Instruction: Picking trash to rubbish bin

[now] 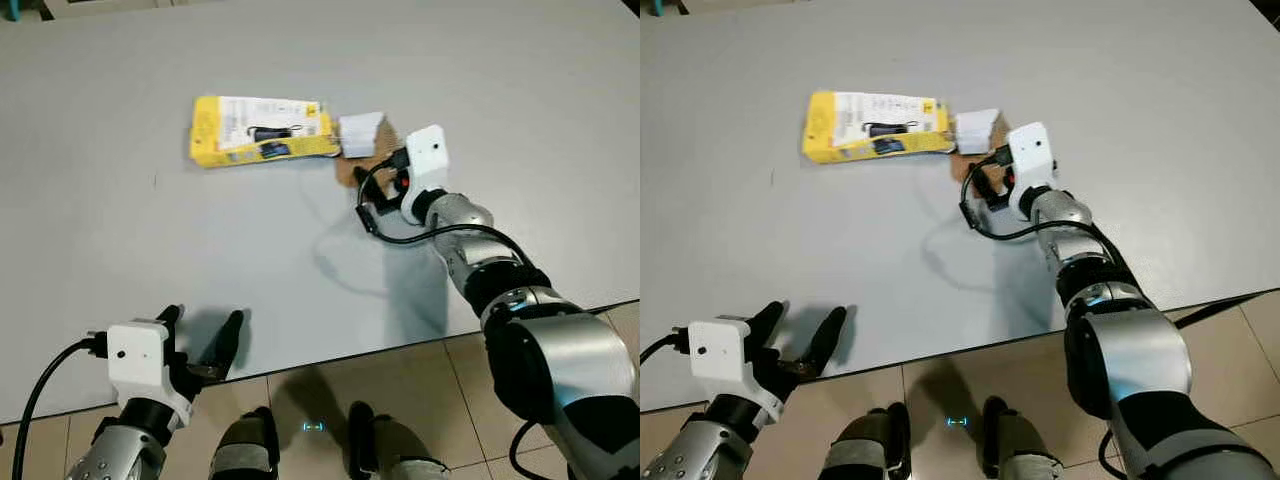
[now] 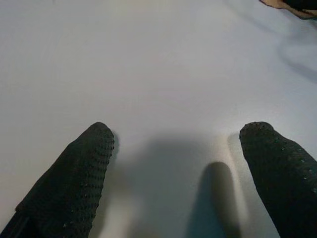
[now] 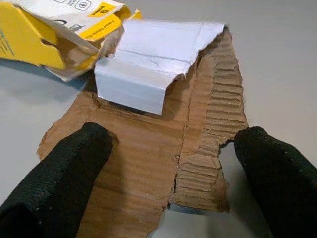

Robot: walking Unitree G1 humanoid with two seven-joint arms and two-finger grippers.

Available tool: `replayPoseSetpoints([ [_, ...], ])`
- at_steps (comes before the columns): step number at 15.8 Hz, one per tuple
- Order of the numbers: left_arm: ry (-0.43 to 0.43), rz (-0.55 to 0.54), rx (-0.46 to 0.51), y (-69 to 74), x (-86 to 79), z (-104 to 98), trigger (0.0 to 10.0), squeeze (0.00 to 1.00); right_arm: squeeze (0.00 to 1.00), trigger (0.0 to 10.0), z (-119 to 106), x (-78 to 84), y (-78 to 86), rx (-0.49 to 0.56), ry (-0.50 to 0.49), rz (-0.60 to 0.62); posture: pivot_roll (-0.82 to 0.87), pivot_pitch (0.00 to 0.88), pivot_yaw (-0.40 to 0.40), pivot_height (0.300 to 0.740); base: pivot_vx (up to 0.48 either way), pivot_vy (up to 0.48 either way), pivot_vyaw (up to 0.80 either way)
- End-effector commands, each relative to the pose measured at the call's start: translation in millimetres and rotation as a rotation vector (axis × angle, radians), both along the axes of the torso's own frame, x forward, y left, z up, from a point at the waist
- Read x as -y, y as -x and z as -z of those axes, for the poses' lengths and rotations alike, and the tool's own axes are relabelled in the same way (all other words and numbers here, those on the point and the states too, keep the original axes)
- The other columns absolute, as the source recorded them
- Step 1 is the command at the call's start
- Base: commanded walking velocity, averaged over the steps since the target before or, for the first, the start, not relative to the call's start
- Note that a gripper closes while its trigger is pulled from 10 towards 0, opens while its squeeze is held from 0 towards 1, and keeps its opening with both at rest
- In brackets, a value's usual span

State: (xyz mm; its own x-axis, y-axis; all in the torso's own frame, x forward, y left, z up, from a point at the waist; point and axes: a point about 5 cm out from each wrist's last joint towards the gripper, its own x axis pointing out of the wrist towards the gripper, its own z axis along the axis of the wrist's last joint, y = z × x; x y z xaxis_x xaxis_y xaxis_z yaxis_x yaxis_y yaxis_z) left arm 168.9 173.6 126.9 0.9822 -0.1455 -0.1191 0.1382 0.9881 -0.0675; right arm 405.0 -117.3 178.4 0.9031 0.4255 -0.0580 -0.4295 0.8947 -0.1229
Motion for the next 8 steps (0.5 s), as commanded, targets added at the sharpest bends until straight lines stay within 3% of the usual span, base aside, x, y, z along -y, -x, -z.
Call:
replayPoseSetpoints([
  [1, 0.000, 0.003, -0.025, 3.6, 0.0, 3, 10.0, 0.00, 0.87, 10.0, 14, -5.0, 5.1, -0.052, -0.001, -0.046, 0.21, 0.285, -0.004, 0.740, 0.000, 0.000, 0.00],
  [8, 0.001, 0.003, -0.024, 0.9, 0.4, 4, 10.0, 0.00, 0.87, 10.0, 33, -21.2, 22.6, -0.106, -0.025, -0.346, 0.20, 0.275, -0.009, 0.740, 0.000, 0.000, 0.00],
])
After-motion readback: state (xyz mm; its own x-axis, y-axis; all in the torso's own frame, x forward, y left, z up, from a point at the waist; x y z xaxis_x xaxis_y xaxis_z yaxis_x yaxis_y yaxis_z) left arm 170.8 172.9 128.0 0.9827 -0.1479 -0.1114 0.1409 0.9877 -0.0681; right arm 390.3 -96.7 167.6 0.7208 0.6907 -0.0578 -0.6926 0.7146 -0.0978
